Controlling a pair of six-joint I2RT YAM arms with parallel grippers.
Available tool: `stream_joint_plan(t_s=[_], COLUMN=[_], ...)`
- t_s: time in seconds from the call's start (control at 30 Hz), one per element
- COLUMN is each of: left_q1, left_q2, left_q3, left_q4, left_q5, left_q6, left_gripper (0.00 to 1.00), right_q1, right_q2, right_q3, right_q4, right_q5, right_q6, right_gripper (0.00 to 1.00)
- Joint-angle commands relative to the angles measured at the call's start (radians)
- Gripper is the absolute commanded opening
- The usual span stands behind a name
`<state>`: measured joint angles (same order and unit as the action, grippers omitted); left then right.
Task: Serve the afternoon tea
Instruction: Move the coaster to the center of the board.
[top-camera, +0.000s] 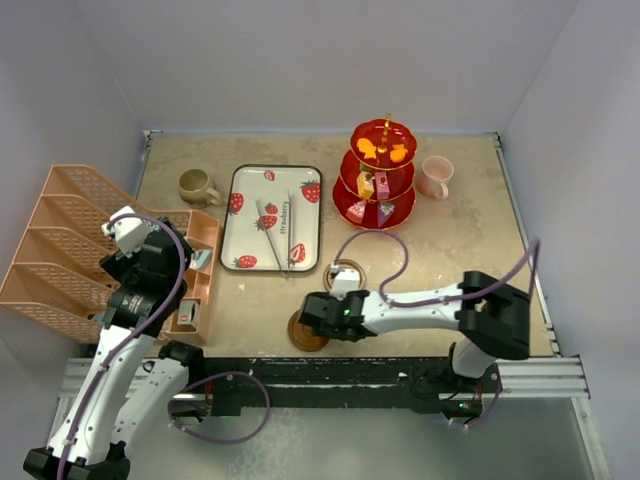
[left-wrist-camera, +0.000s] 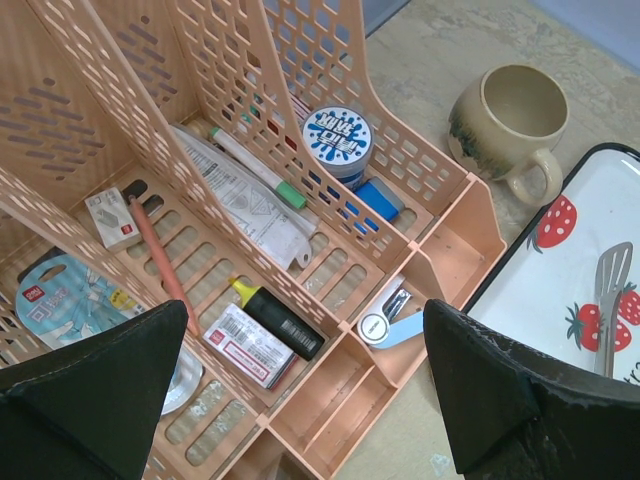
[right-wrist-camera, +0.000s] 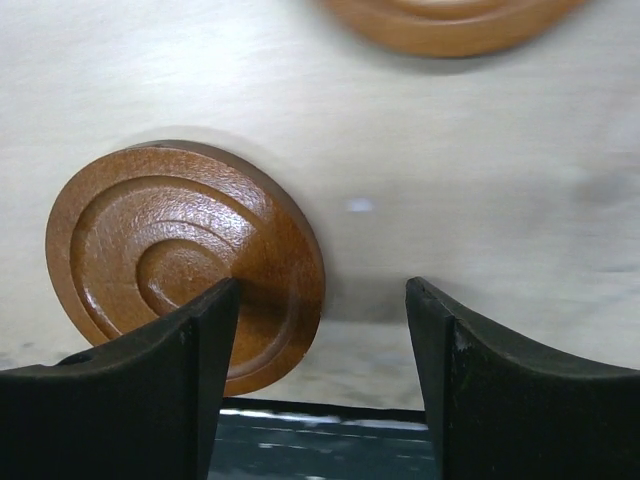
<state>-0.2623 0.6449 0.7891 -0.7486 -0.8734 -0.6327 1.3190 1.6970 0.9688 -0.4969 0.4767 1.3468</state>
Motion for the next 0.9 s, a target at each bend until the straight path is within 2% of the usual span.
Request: stream_joint_plan(t_s=[0.0,0.33,0.5,0.63,0.77,0.87], left_q1=[0.0,0.0,0.0,0.0,0.0,0.0], left_q2=[-0.004,0.004,0.002,0.01,0.014,0.022], left_q3=[0.027,0.026,0.024,0.025,0.021,0.021], left_q4=[0.034,0.038,0.042,0.045,0.056,0.057], left_q5=[0.0,0.012,0.018,0.029,0.04,0.048], left_q6=[0.016,0.021,0.024,0.029,0.032,0.036], left_gripper=[0.99,0.99,0.99,0.99,0.99,0.99], right_q1=[-0.123,-0.424,-0.543,-0.55,-0.537,-0.443], right_q2=[-0.076,-0.459,-0.523,-0.555,-0.561,-0.57], right_q3=[-0.263,-0.436,-0.401,-0.3,-0.276,-0.268], right_q4=[-0.156,-0.117,-0.129,-0.082,0.003,0.077], right_q5=[-0.081,-0.135,-0.085,-0.093,-0.287,-0.396], right_q6=[0.057,0.04,-0.025,-0.198,-0.357,-0.375], right_gripper=[0.7,0.69,0.7,0.69,0.67,0.65])
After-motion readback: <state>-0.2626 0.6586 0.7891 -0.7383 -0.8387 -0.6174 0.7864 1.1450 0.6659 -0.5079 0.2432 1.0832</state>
